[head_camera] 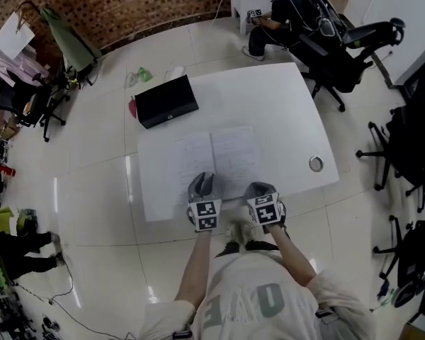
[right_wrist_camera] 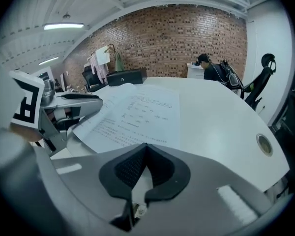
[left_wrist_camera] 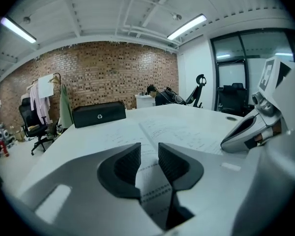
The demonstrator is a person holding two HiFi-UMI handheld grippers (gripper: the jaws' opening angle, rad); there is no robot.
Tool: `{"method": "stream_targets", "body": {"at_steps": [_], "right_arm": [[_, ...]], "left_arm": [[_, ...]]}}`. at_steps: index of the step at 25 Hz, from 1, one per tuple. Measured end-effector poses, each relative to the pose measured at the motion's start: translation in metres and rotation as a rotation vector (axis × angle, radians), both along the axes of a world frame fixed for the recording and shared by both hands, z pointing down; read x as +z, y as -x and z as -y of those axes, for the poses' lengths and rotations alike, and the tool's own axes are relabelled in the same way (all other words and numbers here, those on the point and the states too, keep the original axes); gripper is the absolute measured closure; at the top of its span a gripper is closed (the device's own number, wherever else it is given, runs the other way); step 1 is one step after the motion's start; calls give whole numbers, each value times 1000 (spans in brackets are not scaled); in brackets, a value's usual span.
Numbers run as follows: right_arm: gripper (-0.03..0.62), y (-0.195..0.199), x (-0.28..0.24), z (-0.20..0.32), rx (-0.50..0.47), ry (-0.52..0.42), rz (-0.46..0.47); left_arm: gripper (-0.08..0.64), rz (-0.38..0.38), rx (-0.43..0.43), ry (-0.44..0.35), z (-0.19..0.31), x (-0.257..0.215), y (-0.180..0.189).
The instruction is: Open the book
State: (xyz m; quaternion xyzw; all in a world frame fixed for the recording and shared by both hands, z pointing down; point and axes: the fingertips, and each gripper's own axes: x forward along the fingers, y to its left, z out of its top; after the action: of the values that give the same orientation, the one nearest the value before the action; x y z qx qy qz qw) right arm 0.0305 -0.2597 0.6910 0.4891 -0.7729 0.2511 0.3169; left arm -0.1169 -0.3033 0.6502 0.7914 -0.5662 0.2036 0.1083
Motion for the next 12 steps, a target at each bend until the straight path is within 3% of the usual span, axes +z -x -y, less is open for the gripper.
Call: {"method": "stream_targets", "body": {"at_steps": [5,9,12], "right_arm": [[588,-9,4,-8,36,43,-1],[588,-16,6,-17,60,54,8],[588,-22,7,-18,92,67,48]], "left_arm": [[409,-53,-87,37,-6,0,2],[408,-178,-267,96,-18,1,26],[415,-172,-362,150,-25,7,54]]}}
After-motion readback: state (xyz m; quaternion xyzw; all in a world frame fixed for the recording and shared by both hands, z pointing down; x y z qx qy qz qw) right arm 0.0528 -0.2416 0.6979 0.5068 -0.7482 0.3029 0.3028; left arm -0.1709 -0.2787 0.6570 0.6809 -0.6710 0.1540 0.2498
